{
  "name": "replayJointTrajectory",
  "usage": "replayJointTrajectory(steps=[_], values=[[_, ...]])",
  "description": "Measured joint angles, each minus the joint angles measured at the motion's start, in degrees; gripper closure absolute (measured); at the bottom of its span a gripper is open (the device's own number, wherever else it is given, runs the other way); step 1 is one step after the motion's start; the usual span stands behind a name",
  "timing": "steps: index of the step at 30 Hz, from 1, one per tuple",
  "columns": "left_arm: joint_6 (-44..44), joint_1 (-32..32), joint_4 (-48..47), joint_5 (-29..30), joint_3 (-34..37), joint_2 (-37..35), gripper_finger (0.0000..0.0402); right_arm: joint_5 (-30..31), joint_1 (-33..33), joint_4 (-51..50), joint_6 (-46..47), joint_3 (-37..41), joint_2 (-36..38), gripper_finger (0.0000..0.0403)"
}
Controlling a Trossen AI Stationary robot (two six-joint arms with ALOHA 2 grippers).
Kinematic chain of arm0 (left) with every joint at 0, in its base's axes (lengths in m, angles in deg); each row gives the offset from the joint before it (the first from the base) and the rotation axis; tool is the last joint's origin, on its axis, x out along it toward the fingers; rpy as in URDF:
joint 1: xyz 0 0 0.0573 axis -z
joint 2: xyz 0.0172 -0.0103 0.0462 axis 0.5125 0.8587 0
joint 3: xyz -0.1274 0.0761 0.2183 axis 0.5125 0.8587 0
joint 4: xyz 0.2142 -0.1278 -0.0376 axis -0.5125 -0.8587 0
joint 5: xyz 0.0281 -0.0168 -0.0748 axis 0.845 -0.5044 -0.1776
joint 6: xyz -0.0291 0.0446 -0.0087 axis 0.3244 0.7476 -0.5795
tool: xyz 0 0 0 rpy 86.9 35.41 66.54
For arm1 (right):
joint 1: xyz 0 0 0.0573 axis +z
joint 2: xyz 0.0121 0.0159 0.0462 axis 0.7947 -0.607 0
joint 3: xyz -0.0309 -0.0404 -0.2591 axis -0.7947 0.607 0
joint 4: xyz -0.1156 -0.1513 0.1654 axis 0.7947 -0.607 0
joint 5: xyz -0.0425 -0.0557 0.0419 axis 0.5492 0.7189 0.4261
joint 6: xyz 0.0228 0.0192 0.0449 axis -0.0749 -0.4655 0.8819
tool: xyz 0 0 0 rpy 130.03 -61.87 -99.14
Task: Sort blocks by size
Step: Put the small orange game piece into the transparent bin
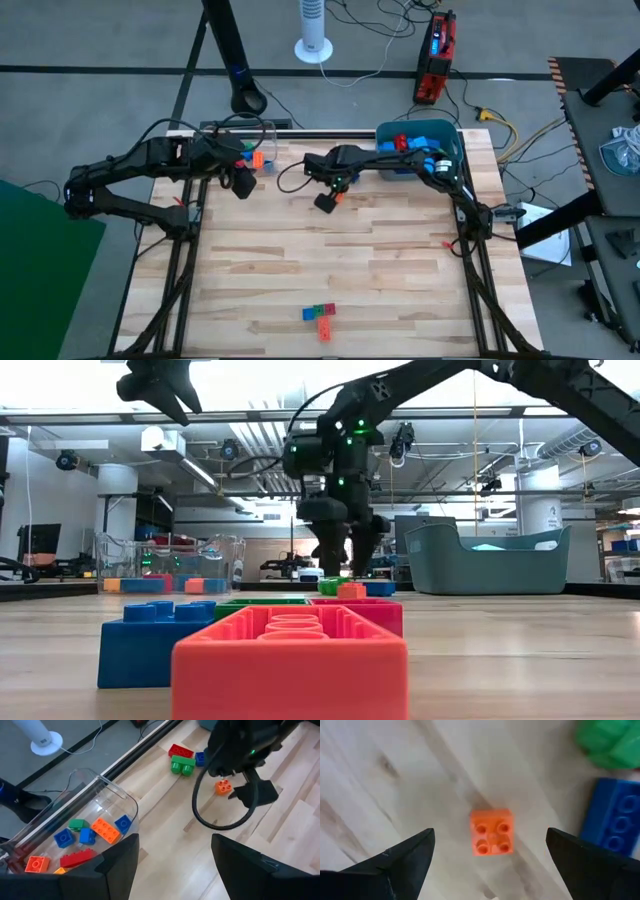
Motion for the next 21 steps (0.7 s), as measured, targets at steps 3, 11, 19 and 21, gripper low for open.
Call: replayJointTrajectory(steps=[3, 11, 19, 21], values=[[0.00, 0.01, 0.28, 0.00, -0.01, 0.00, 0.0166, -0.08, 0.15, 0.56, -1.55, 1.18, -0.03, 0.0030], [-0.01, 0.00, 1.20, 0.00, 0.01, 0.00, 0.0166, -0.06, 0.09, 3.08, -5.37, 5.88, -0.03, 0.0057], [-0.01, 0.01, 1.90, 0.00, 0.01, 0.00, 0.0166, -0.47, 0.15, 8.79, -5.64, 8.72, 0.11, 0.0138], [-0.01, 0.00, 2.25, 0.00, 0.01, 0.00, 0.0166, -0.45, 0.15, 9.48, -5.51, 9.15, 0.19, 0.0166]])
